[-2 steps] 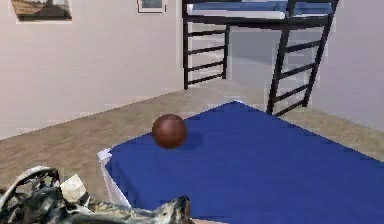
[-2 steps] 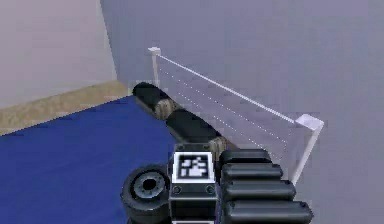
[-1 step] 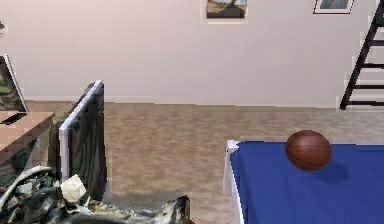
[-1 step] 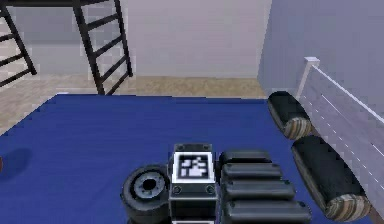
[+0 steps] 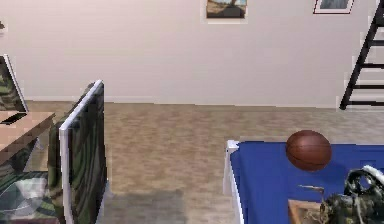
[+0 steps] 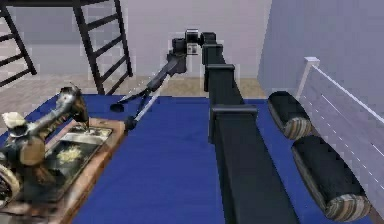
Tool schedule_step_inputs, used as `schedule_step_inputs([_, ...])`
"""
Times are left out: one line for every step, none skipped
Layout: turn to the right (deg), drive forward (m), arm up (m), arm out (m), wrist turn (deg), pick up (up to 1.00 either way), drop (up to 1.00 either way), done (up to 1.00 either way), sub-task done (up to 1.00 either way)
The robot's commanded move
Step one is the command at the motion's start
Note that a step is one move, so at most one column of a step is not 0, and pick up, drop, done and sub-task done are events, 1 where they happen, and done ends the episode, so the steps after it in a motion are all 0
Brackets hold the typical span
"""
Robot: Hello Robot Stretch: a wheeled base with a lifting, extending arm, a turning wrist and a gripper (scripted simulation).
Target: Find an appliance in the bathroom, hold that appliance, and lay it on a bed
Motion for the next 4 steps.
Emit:
schedule_step_inputs([0.0,0.00,0.00,0.00,45.0,0.00,0.00,0.00,0.00])
schedule_step_inputs([0.0,0.00,0.00,0.00,45.0,0.00,0.00,0.00,0.00])
schedule_step_inputs([0.0,0.00,0.00,0.00,45.0,0.00,0.00,0.00,0.00])
schedule_step_inputs([0.0,0.00,0.00,0.00,6.0,0.00,0.00,0.00,0.00])
